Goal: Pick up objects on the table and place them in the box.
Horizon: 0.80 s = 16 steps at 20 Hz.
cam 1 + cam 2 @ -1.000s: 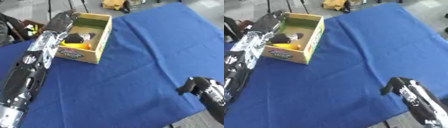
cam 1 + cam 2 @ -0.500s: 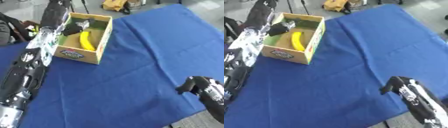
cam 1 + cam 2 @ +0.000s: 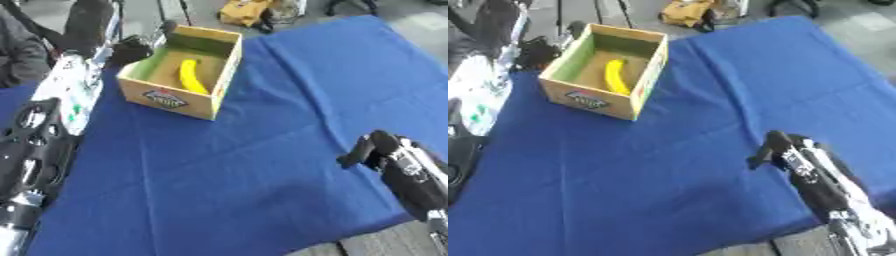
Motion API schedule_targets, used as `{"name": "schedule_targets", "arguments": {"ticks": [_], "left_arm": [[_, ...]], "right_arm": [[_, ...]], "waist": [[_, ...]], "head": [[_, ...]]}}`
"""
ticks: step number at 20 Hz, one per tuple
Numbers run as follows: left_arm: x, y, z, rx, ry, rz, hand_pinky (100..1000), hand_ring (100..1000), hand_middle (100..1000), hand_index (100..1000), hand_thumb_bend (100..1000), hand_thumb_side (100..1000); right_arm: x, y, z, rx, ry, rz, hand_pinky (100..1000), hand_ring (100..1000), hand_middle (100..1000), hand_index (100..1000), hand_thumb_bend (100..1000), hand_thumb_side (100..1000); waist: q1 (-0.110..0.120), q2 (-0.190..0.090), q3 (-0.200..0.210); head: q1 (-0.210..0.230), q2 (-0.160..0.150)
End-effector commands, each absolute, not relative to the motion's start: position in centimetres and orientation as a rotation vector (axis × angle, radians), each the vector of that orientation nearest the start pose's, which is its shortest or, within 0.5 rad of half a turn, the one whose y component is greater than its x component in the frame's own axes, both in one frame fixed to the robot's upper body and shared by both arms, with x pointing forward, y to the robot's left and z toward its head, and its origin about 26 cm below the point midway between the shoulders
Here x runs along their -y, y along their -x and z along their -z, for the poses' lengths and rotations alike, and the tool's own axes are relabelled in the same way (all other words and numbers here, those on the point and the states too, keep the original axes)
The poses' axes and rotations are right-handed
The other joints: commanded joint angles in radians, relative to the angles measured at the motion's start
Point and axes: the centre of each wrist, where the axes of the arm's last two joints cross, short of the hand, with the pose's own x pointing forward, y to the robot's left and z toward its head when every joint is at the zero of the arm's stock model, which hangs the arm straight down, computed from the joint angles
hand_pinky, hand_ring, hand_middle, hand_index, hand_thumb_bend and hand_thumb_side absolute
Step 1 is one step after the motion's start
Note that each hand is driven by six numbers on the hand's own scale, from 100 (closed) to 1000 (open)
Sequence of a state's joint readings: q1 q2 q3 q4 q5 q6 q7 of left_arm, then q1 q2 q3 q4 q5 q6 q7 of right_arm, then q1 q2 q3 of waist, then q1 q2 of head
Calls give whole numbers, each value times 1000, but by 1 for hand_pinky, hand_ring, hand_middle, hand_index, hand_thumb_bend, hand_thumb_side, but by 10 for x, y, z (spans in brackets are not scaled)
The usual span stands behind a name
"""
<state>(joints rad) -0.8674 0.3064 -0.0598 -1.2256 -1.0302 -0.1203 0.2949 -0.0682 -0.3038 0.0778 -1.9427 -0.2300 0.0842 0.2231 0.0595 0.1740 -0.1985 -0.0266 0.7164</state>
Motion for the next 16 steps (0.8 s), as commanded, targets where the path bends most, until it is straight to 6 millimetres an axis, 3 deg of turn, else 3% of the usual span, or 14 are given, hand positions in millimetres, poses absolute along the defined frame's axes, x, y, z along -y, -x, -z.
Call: {"name": "schedule_targets", "arguments": {"ticks": [1, 4, 12, 16], "left_arm": [[-227, -438, -230, -2989, 1703, -1018, 680, 668, 708, 784, 529, 948], [-229, -424, -215, -3100, 1676, -953, 671, 654, 694, 785, 528, 948], [-234, -380, -183, -3250, 1571, -895, 671, 654, 694, 785, 528, 948], [-233, -362, -186, -3322, 1517, -841, 650, 632, 672, 784, 506, 956]], "right_arm": [[270, -275, -120, 1875, -224, -404, 687, 511, 417, 465, 372, 686], [270, -274, -119, 1874, -219, -395, 687, 511, 417, 465, 372, 686], [269, -273, -116, 1860, -231, -400, 687, 511, 417, 465, 372, 686], [268, -273, -117, 1868, -236, -398, 688, 512, 419, 466, 382, 688]], "waist": [[-7, -15, 20], [-14, -16, 37], [-17, -30, 27], [-19, -26, 29]], "head": [[-24, 27], [-33, 44], [-23, 54], [-21, 54]]}}
